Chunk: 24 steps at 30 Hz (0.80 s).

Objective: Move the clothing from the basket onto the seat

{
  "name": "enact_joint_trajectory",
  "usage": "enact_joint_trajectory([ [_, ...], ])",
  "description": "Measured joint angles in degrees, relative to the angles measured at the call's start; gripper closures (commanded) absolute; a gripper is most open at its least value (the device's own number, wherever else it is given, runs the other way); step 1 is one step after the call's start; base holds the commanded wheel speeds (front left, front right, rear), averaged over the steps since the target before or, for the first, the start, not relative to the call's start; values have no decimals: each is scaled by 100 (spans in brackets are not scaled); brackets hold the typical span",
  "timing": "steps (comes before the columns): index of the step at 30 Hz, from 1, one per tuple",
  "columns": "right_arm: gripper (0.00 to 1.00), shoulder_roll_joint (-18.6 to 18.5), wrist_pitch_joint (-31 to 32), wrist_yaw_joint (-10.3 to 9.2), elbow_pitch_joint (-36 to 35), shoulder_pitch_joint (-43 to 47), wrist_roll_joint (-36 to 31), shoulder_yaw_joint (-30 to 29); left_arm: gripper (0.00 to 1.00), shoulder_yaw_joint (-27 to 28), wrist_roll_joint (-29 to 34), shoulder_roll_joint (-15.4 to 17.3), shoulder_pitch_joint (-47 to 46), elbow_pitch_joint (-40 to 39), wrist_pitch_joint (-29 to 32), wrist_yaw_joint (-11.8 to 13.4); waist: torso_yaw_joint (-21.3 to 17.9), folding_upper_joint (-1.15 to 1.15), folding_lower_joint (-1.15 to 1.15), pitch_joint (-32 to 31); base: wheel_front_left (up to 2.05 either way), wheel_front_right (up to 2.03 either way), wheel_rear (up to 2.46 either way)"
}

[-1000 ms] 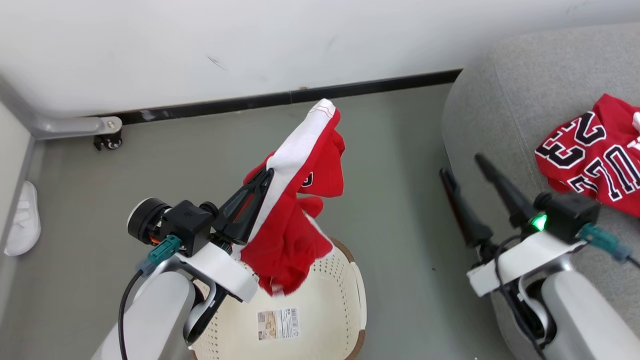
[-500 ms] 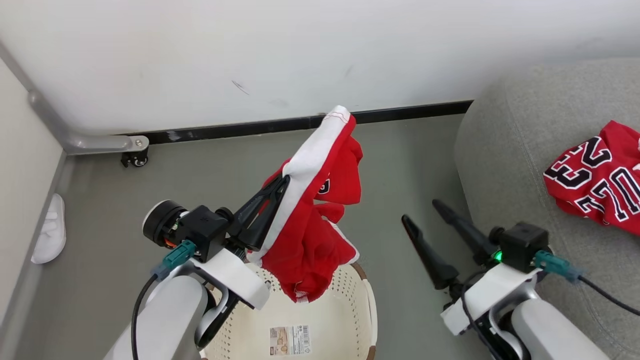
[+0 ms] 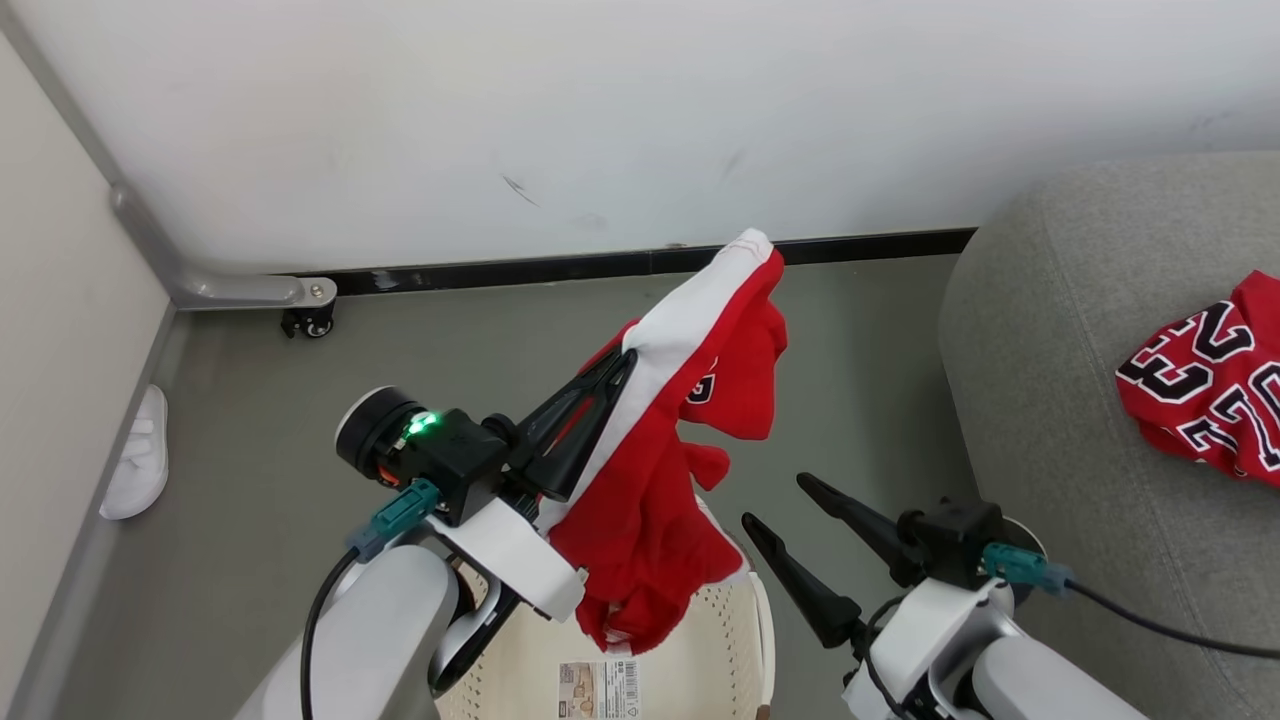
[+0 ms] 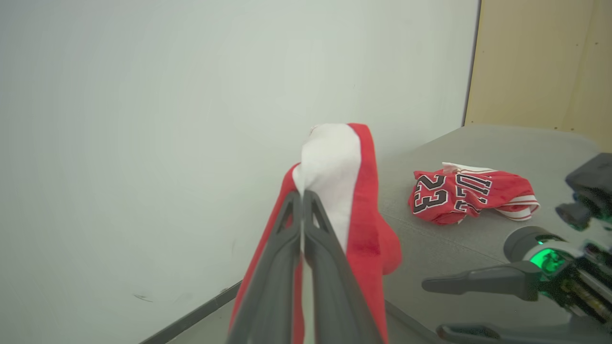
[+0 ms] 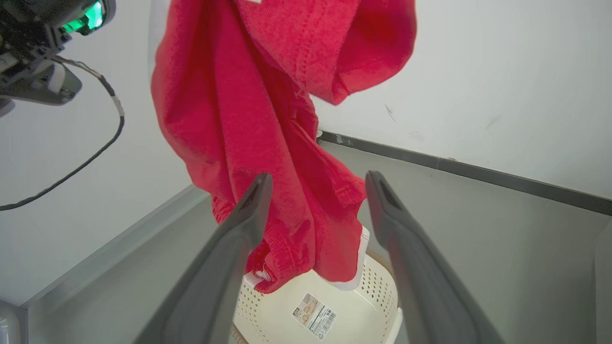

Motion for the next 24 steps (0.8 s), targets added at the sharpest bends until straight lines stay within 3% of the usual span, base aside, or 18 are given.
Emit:
enact_joint_trajectory([
  [13,0,-49,0,1,415,-654,205,924,100,-389,-60,-140,-333,-83,70,0,262,0,0,-96,0,0,0],
  [24,0,-62,0,0,681,-1050,301,1225,100,-738,-234,-182,-447,-204,176,0,463,0,0,-98,0,0,0],
])
